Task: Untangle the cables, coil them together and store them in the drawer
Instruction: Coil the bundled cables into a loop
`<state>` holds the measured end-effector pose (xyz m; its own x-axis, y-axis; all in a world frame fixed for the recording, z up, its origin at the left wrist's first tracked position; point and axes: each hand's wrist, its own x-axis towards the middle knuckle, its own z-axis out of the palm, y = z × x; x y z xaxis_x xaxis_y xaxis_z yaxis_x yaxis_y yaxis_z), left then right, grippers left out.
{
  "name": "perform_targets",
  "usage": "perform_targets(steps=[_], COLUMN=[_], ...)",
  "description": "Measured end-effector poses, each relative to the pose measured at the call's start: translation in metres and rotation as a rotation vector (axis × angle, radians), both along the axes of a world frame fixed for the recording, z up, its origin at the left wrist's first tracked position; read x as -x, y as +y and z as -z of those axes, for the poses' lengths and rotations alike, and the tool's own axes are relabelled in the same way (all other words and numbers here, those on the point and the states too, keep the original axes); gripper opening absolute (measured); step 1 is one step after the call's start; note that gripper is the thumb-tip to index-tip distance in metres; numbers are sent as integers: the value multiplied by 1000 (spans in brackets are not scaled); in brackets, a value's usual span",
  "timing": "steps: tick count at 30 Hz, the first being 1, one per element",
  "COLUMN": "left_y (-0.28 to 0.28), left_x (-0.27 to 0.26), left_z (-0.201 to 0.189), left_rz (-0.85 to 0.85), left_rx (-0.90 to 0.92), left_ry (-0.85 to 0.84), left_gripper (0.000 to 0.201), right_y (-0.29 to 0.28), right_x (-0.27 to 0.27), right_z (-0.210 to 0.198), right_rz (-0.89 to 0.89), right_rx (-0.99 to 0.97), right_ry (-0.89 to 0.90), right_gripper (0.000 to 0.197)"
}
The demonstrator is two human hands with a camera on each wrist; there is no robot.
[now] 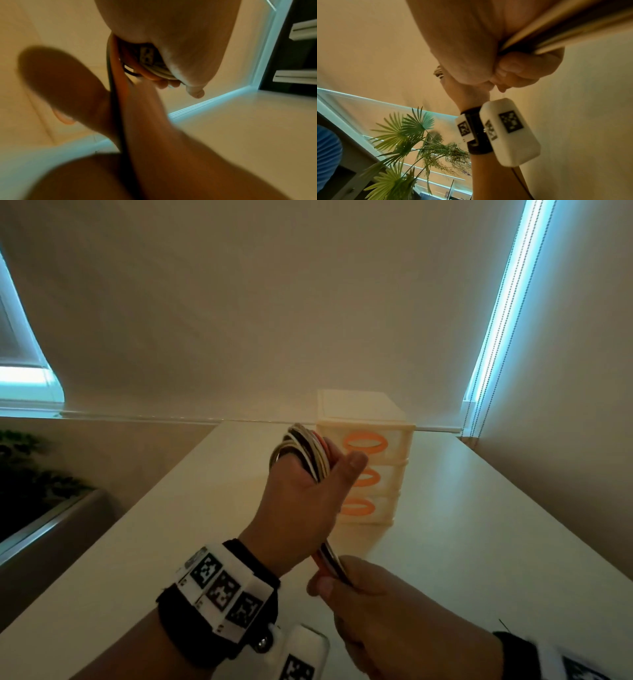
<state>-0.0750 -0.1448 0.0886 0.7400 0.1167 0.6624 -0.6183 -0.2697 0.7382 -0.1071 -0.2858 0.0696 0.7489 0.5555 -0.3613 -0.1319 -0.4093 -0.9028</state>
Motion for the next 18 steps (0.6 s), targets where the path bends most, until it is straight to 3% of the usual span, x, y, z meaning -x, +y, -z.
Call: perform_targets(steps=[5, 8, 11, 14, 18], left_y=[21, 13, 8, 9, 7], left_x=[-2, 2, 3, 7, 8], left_z=[20, 24, 25, 28, 28], left_rz=[-127, 25, 266, 542, 684], left_rx=[-617, -723, -606, -314, 8], left_ry=[-1, 42, 140, 385, 605], left_gripper=[40, 44, 55, 71, 85], right_y=[-23, -36, -50, -58, -54], right_x=[1, 8, 3, -17, -48], right_z=[-27, -60, -94, -117, -121], right_rz=[-213, -343, -404, -496, -438], right_rx=[405, 584, 654, 647, 417], right_ry=[-550, -841, -1164, -1463, -1546], right_gripper=[23, 24, 29, 32, 38])
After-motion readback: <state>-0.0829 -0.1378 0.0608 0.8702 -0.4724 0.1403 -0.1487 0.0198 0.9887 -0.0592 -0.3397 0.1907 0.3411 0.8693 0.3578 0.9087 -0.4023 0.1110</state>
